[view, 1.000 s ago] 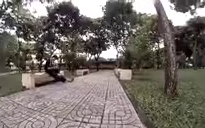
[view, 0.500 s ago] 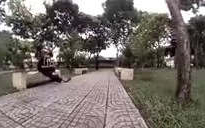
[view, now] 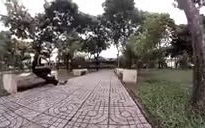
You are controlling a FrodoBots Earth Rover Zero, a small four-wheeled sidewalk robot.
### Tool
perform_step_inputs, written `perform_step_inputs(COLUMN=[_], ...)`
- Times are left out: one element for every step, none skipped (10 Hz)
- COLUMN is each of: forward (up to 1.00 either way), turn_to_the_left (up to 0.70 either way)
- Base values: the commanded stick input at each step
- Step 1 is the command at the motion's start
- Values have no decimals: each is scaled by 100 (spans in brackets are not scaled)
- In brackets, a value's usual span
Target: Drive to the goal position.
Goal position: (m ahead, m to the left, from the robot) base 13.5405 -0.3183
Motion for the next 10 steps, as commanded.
perform_step_inputs(forward=[70,70,70,70,70,70,70,70,70,70], turn_to_the_left=[0,0,0,0,0,0,17,17,0,0])
